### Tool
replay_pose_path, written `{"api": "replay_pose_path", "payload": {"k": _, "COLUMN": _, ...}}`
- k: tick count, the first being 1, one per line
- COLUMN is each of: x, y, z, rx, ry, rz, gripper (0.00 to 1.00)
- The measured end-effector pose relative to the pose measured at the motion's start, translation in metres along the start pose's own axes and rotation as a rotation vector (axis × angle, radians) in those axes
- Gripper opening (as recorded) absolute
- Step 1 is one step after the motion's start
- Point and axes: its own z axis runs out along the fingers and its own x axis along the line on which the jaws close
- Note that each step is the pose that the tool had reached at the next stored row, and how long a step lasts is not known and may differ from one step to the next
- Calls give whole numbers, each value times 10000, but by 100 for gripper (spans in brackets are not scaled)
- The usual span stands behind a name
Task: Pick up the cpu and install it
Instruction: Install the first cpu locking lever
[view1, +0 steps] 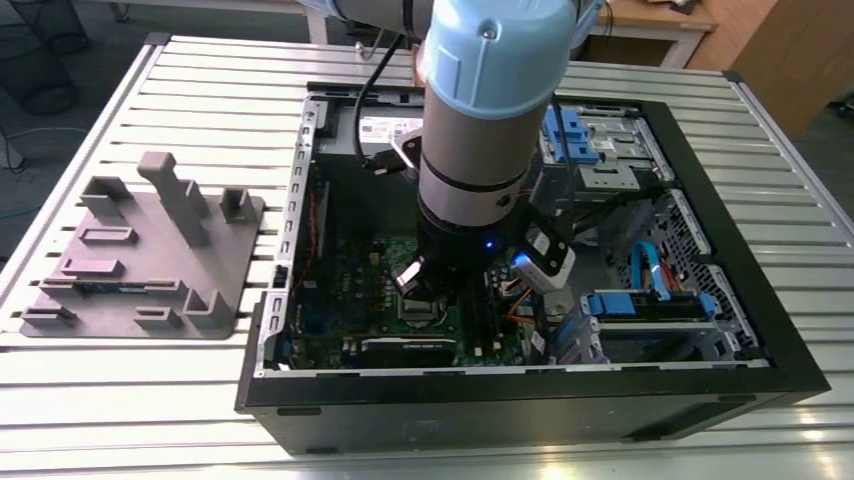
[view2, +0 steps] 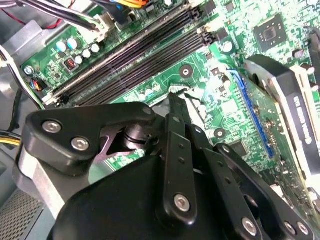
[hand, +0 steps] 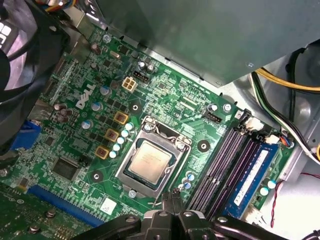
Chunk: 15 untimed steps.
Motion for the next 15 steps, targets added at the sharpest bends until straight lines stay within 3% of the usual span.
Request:
{"api": "replay_pose_path", "payload": {"k": 10, "x": 75, "y": 66, "z": 0, "rx": 6, "ry": -6, "rz": 110, "gripper": 11}}
{"api": "replay_pose_path", "payload": {"k": 15, "x": 71, "y": 78, "z": -16, "rx": 15, "ry": -1, "rz": 126, "gripper": 11}}
